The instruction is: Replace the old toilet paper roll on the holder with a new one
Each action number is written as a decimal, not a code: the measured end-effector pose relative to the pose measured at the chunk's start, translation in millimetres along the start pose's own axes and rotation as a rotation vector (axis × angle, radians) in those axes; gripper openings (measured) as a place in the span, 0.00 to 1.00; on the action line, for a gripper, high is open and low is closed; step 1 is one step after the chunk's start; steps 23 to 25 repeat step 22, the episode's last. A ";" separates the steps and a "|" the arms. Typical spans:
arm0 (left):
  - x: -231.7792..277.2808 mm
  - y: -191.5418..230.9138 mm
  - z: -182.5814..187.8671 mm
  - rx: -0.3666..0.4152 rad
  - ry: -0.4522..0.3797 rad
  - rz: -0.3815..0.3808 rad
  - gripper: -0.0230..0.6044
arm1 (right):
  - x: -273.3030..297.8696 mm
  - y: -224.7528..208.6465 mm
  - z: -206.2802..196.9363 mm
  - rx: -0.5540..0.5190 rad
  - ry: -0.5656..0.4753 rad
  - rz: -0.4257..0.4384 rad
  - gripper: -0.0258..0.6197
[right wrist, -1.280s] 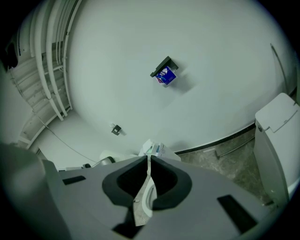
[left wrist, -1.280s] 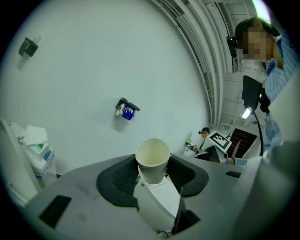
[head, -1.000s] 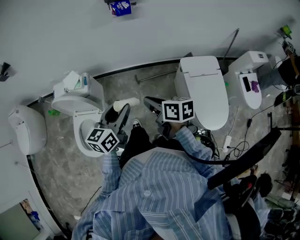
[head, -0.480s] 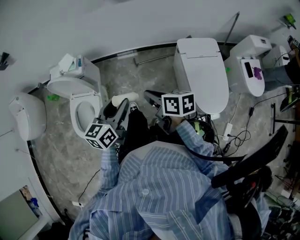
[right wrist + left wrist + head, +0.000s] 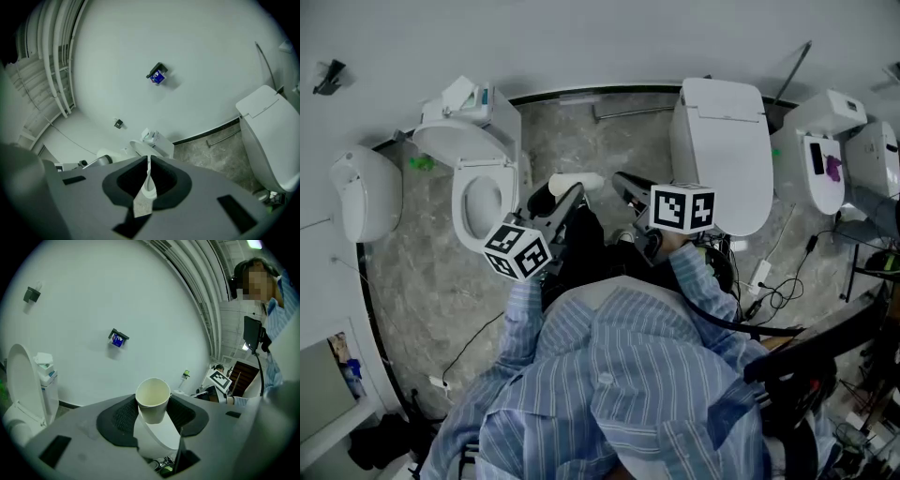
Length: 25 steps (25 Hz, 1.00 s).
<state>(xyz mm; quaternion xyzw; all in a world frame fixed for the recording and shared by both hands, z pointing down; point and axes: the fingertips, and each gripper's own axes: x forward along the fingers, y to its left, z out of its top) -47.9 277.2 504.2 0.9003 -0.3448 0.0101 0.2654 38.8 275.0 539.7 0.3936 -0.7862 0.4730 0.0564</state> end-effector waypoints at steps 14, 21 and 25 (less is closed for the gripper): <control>-12.5 10.4 -8.4 -0.027 -0.014 0.039 0.34 | 4.2 -5.6 -7.8 -0.006 0.032 -0.006 0.08; -4.5 14.5 -7.5 -0.027 -0.013 0.029 0.34 | 6.7 -12.1 -3.1 -0.005 0.029 -0.017 0.08; -3.2 14.9 -7.7 -0.027 -0.012 0.026 0.34 | 7.0 -13.4 -2.7 -0.004 0.029 -0.019 0.08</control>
